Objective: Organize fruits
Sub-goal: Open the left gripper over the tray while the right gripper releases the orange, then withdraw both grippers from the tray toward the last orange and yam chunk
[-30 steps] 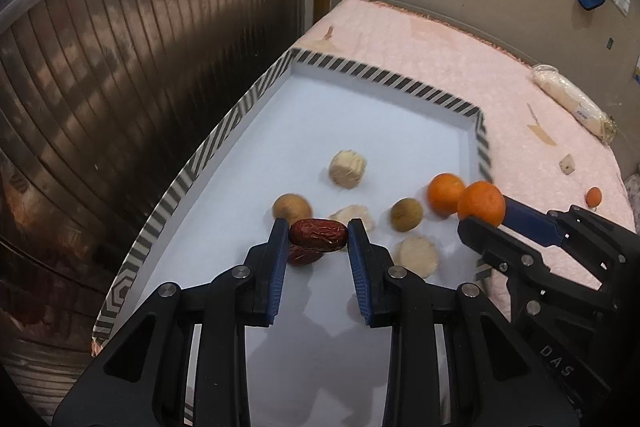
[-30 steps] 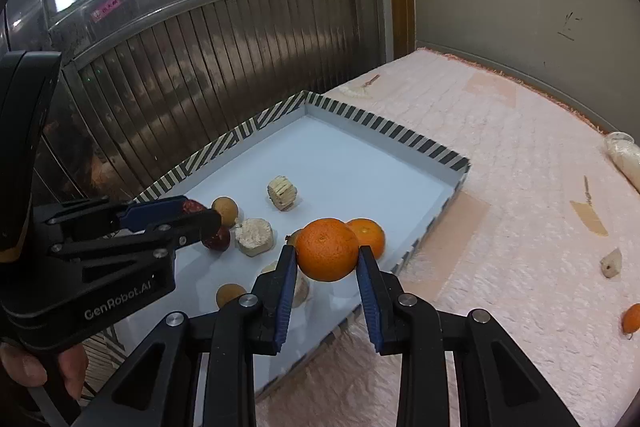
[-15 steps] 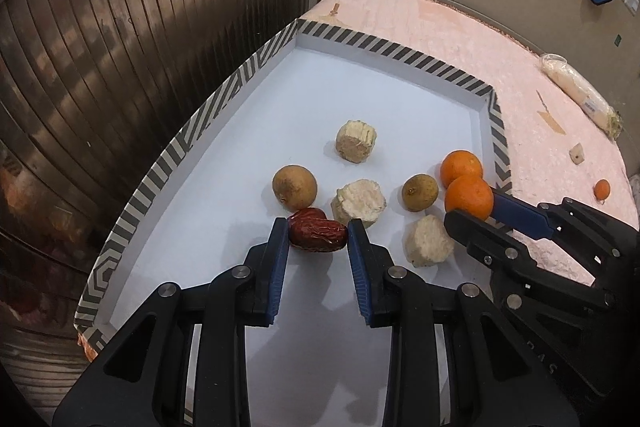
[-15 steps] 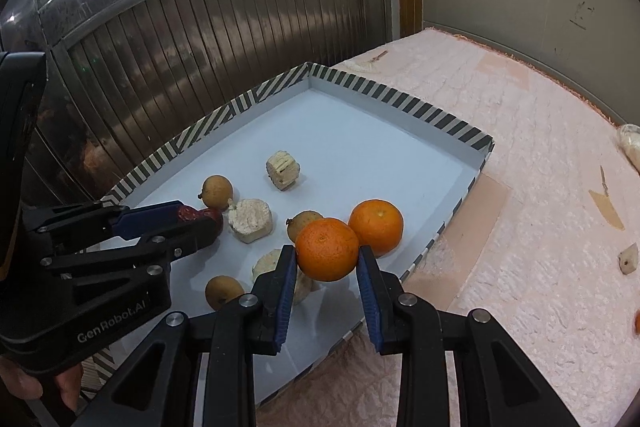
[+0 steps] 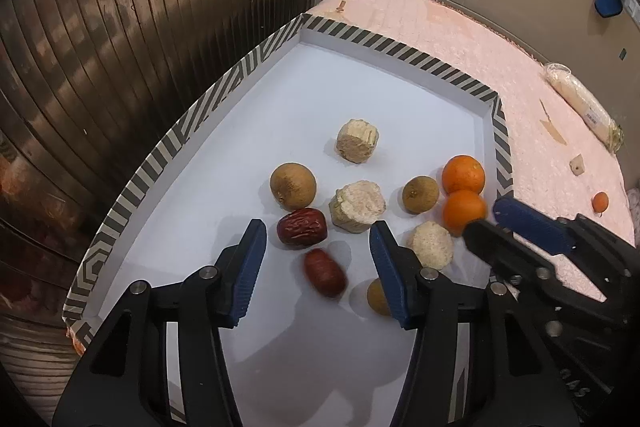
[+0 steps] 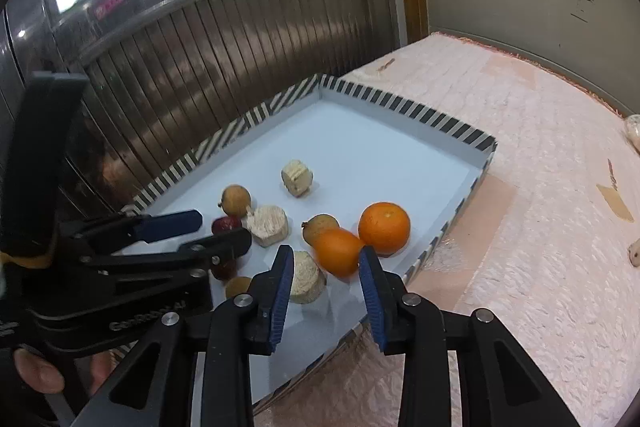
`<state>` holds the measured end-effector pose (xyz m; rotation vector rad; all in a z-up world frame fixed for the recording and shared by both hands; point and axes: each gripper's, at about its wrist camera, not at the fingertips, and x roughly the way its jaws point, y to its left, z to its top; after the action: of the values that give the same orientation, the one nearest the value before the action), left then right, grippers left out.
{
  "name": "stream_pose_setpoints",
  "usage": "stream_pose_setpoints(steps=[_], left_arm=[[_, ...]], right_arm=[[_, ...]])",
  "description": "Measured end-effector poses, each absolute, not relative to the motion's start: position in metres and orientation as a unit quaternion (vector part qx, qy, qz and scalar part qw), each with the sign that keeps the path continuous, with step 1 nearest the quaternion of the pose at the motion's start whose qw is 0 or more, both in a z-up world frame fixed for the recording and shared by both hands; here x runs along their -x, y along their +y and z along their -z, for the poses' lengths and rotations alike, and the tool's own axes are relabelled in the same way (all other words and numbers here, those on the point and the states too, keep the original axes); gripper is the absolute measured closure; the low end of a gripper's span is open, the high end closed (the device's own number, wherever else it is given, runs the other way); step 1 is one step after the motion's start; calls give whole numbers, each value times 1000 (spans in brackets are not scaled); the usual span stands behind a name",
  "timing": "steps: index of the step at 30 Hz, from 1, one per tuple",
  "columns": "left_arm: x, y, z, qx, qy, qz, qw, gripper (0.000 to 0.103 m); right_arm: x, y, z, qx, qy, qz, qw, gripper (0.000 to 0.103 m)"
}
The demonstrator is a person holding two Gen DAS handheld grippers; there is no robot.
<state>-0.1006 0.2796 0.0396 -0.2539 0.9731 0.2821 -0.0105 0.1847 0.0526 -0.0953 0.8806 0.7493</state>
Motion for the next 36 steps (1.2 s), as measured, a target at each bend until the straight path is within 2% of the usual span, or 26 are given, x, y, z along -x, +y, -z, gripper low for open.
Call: stream_pose_setpoints(steps=[7,18,33,36], left_arm=[[94,259,-55,116,454,-120,875,49],[60,161,-76,63,445,-32,892,49],[-8,38,-66,27,466,67,882,49],[-24,27,-58,30,476,81,875,49]], right_arm=[[13,152,-68,29,402,-337,851,69],[2,54,-72,13,406,-248,879,66],[-17,-90,-58,-16,417,-129,900,65],[-23,-114,-54,-12,420,-104,901,61]])
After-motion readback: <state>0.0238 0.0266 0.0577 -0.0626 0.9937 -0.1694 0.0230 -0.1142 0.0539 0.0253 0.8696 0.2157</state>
